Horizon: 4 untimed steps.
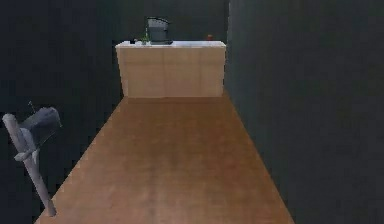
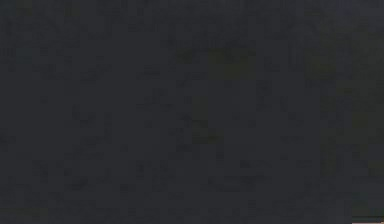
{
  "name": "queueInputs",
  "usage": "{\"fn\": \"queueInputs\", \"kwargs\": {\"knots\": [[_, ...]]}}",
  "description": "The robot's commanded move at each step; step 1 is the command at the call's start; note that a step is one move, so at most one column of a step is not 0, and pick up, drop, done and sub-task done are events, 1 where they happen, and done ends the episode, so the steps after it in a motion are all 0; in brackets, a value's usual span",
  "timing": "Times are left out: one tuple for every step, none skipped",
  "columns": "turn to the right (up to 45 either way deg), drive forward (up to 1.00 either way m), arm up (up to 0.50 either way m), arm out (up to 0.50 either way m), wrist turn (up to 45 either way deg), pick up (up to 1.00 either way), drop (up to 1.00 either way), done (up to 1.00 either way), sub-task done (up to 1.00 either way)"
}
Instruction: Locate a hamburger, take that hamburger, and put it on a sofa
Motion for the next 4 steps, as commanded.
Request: {"fn": "queueInputs", "kwargs": {"knots": [[-9.0, 0.0, 0.0, 0.0, 0.0, 0.0, 0.0, 0.0, 0.0], [0.0, 1.0, 0.0, 0.0, 0.0, 0.0, 0.0, 0.0, 0.0], [0.0, 1.0, 0.0, 0.0, 0.0, 0.0, 0.0, 0.0, 0.0], [0.0, 0.95, 0.0, 0.0, 0.0, 0.0, 0.0, 0.0, 0.0]]}}
